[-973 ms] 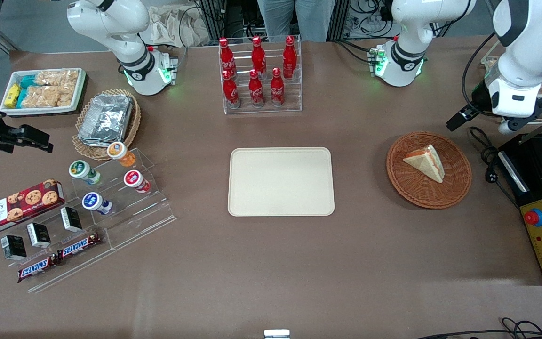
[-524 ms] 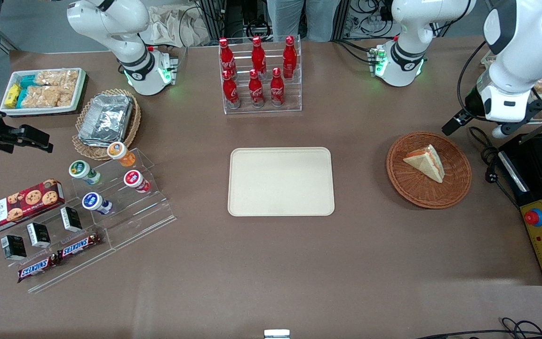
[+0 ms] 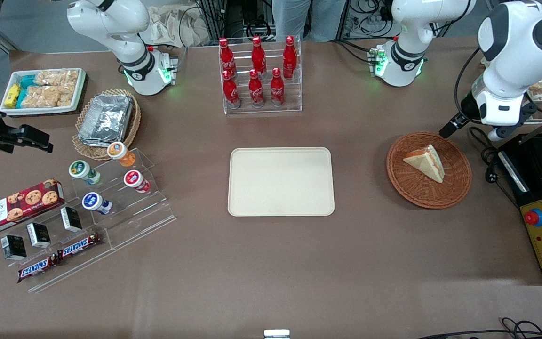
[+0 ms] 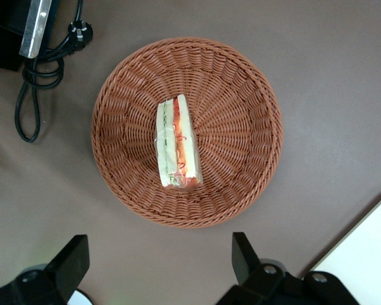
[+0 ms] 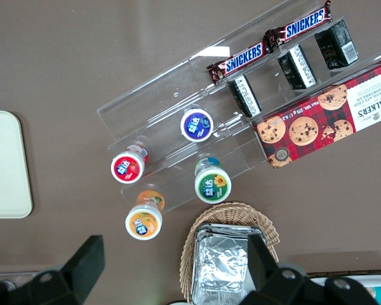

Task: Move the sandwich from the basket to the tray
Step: 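Lower the open left gripper toward the wrapped sandwich in the basket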

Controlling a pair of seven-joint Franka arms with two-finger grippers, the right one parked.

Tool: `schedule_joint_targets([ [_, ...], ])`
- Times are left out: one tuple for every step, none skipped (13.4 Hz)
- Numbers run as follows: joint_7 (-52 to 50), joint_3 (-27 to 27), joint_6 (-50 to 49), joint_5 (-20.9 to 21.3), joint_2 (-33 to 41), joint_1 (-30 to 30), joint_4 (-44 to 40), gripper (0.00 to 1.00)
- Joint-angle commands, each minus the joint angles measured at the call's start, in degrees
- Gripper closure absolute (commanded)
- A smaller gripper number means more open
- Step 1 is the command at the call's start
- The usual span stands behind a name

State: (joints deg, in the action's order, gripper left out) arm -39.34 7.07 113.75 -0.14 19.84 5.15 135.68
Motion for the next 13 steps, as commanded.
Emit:
schedule_joint_targets([
  [-1.4,0.2,2.9,0.6,1.1,0.2,2.6,0.0],
  [-1.5,0.2,3.5,0.5,0.6,0.2,3.0,0.0],
  [-1.6,0.2,4.0,0.6,0.3,0.2,3.1,0.0],
  [-1.6,0.2,4.6,0.6,-0.1,0.2,3.3,0.0],
  [-1.7,0.2,5.4,0.6,-0.6,0.2,3.6,0.0],
  [-1.8,0.2,6.7,0.6,-0.9,0.2,4.2,0.0],
  [-1.8,0.2,8.2,0.6,-0.9,0.2,5.4,0.0],
  [-1.9,0.2,9.5,0.6,-0.9,0.2,6.3,0.0],
  [-2.3,0.2,10.6,0.6,-1.1,0.2,7.1,0.0],
  [-2.5,0.2,11.7,0.6,-1.4,0.2,7.6,0.0],
  [-2.5,0.2,12.3,0.6,-1.7,0.2,8.0,0.0],
  [-2.5,0.2,13.2,0.6,-2.1,0.1,8.4,0.0],
  [-2.7,0.2,14.5,0.6,-2.2,0.1,9.1,0.0],
])
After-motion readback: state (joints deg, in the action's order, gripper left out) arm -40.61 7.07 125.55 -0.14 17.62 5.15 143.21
